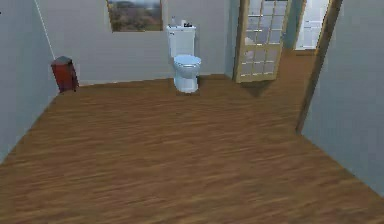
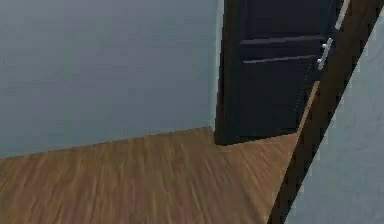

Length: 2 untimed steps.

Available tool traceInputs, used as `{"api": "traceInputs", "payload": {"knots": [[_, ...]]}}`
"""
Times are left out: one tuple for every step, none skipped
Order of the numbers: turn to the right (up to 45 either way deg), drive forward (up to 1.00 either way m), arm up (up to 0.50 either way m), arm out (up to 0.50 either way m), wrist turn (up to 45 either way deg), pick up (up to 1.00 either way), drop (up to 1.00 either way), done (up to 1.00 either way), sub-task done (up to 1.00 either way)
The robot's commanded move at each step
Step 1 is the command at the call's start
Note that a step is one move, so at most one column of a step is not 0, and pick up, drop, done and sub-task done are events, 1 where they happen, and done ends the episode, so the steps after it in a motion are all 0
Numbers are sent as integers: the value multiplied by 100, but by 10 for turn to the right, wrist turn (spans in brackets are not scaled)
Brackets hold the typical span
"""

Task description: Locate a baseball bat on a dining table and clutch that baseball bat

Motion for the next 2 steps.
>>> {"api": "traceInputs", "payload": {"knots": [[150,0,0,0,0,0,0,0,0],[0,100,0,0,0,0,0,0,0]]}}
